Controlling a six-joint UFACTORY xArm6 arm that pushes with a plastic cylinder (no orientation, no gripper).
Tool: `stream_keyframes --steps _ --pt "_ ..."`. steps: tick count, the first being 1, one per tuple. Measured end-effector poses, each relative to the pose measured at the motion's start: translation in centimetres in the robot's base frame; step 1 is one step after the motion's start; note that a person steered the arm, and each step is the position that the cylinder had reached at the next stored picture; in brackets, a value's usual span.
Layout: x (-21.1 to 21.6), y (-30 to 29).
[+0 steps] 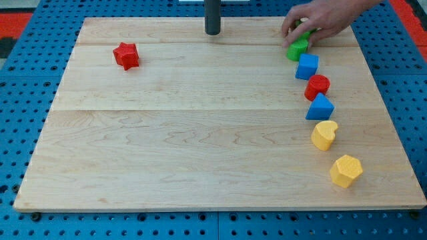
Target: Move your arm around on the board
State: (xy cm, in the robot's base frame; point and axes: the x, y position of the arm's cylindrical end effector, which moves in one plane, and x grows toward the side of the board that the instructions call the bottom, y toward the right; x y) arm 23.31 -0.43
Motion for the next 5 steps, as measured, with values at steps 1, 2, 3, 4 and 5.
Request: stream_keyframes --steps 1,2,3,4,5 --pt "0.00 0.00" --pt "0.00 0.00" --pt "0.00 0.00" --pt "0.00 0.00" --pt "0.00 -0.98"
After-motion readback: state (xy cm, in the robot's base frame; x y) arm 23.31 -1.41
